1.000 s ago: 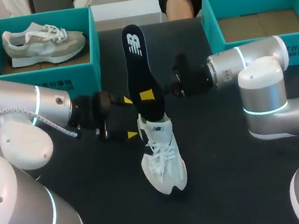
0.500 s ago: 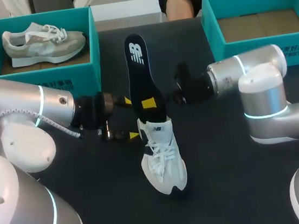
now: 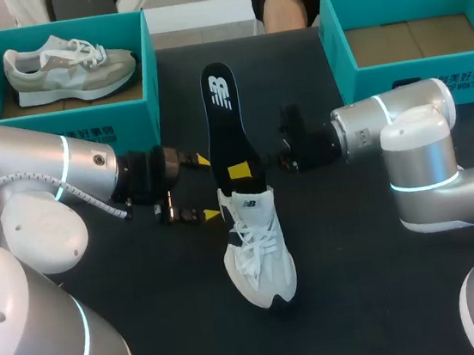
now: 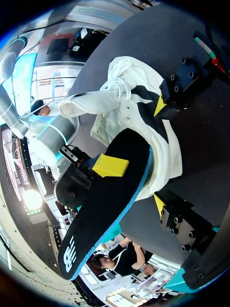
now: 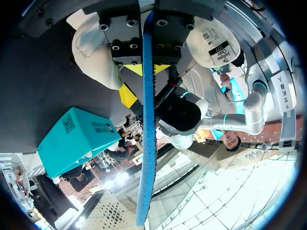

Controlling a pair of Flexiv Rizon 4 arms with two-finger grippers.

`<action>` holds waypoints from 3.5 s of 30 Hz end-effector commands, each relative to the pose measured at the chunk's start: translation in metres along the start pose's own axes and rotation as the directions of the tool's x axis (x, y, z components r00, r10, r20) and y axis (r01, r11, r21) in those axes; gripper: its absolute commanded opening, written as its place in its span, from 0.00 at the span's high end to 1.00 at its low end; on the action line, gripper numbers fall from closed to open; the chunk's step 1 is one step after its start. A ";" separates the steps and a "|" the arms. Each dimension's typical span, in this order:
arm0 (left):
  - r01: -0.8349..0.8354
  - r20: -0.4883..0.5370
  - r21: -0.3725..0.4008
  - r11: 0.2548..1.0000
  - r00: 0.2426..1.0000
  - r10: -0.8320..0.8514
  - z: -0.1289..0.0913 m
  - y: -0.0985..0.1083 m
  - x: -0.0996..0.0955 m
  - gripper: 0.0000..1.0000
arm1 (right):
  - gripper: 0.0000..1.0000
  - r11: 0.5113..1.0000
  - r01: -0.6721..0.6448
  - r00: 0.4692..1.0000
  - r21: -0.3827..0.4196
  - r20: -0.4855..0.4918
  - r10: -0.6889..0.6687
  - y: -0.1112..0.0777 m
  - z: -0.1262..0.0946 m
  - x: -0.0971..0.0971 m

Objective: Take the shoe out of the shoebox, open the shoe tongue, remove and reinsert the insole, then place the shoe into the shoebox

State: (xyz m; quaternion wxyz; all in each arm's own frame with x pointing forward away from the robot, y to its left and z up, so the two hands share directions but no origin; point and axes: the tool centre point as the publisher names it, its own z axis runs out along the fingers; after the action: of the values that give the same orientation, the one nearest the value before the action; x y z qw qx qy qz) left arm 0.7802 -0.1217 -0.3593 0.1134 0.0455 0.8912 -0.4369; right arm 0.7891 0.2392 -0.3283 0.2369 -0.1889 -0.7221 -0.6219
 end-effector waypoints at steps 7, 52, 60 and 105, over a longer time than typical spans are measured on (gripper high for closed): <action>0.000 0.001 -0.005 1.000 1.000 0.000 0.001 -0.001 0.001 0.00 | 1.00 0.999 -0.049 0.999 0.022 0.012 0.049 -0.014 0.011 0.004; 0.000 0.001 -0.005 1.000 1.000 0.000 0.001 -0.001 0.001 0.00 | 0.64 0.998 0.013 0.998 0.063 0.054 -0.017 0.007 -0.003 0.006; 0.000 0.001 -0.005 1.000 1.000 0.000 0.001 -0.001 0.001 0.00 | 1.00 0.994 -0.063 0.997 0.094 0.055 0.058 -0.011 -0.002 0.008; 0.000 0.001 -0.005 1.000 1.000 0.000 0.001 -0.001 0.001 0.00 | 1.00 0.967 -0.202 0.979 0.158 0.021 0.202 -0.046 0.004 0.014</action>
State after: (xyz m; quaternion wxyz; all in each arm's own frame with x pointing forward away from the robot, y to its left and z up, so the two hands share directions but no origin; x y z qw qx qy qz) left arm 0.7804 -0.1226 -0.3601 0.1139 0.0454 0.8912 -0.4366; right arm 0.7627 0.2334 -0.3505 0.3153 -0.2350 -0.7503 -0.5315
